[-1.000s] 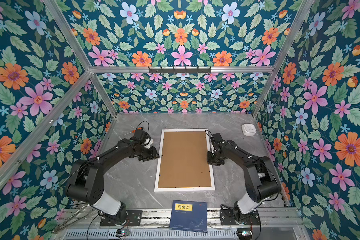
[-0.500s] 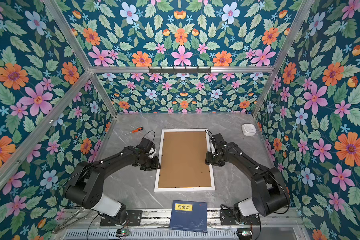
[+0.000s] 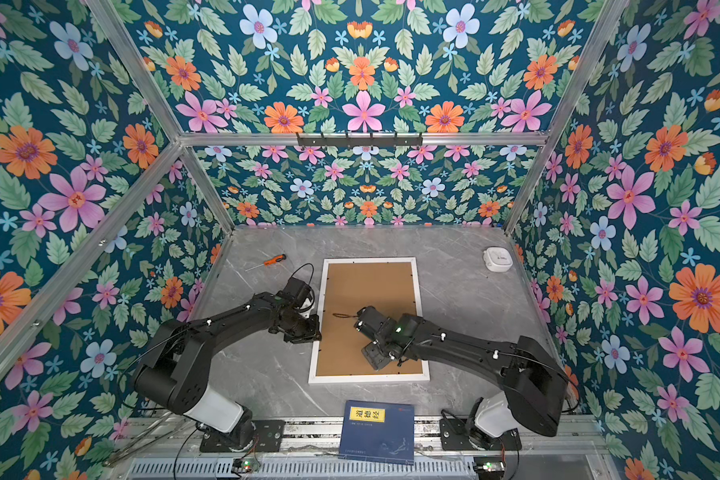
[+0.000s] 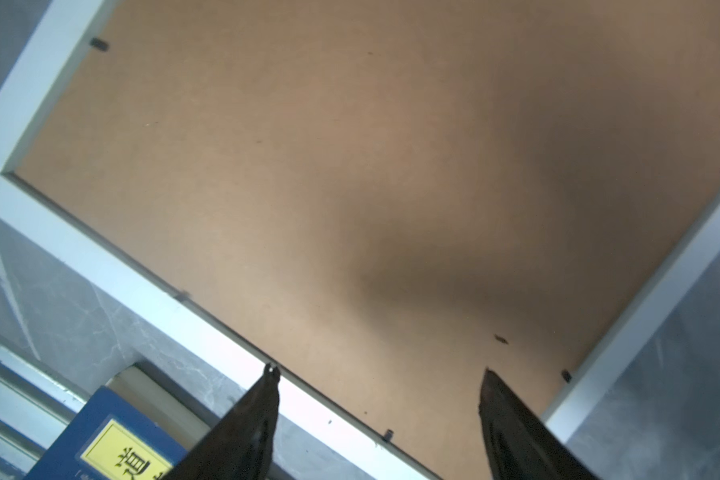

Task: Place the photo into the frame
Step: 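Release the frame edge with the right gripper and swing it over the backing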

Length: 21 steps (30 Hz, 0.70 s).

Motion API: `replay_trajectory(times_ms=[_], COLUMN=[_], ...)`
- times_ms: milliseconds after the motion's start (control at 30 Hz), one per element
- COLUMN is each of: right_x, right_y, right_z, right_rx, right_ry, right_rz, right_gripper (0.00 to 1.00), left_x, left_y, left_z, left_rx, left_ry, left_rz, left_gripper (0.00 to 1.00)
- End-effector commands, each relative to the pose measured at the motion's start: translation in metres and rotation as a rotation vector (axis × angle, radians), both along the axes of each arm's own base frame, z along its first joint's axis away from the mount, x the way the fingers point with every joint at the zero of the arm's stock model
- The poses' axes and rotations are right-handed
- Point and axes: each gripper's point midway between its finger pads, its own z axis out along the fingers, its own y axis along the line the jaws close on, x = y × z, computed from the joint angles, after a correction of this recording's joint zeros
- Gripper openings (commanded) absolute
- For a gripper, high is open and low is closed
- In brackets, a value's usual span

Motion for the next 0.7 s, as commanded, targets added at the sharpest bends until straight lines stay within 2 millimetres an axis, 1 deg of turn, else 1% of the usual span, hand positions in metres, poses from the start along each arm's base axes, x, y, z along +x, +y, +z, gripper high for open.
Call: replay_trajectory(times_ms=[0,67,267,400,467,533,600,633,667], right_x=[-0.001,-0.01,-0.021,-0.021,-0.025,-0.027,-0.027,-0.027,-0.027], right_y=[0.019,0.033,0.053,0.059,0.064,0.068,0.068,0.066,0.065], right_z=[0.002,-0.001,-0.012,-0.016,-0.019,-0.018,-0.018,-0.03,-0.033], right_rx=[-0.018,-0.004,0.004,0.003,0.009,0.031,0.031,-0.003,-0.012], right_ry=[-0.058,-0.057,-0.015,-0.002,0.024,0.035,0.034,0.05,0.05], right_rz=[0.097,0.161,0.244,0.265,0.284,0.294,0.293,0.291,0.289], right_gripper=[0.77,0.78,0.81,0.81,0.81,0.81,0.81,0.81,0.81], left_x=[0.002,0.002,0.0,0.001,0.001,0.001,0.0,0.0,0.0], left_y=[0.011,0.01,0.012,0.012,0.01,0.01,0.011,0.011,0.011], left_z=[-0.005,-0.004,-0.006,-0.006,-0.006,-0.007,-0.008,-0.007,-0.007], left_rx=[0.061,0.058,0.063,0.064,0.059,0.062,0.063,0.065,0.064], left_ry=[-0.004,-0.008,-0.001,-0.002,0.001,0.004,0.007,0.006,0.005], left_rz=[0.023,0.02,0.021,0.021,0.019,0.018,0.016,0.015,0.015], left_gripper=[0.25,0.25,0.24,0.24,0.24,0.24,0.24,0.24,0.24])
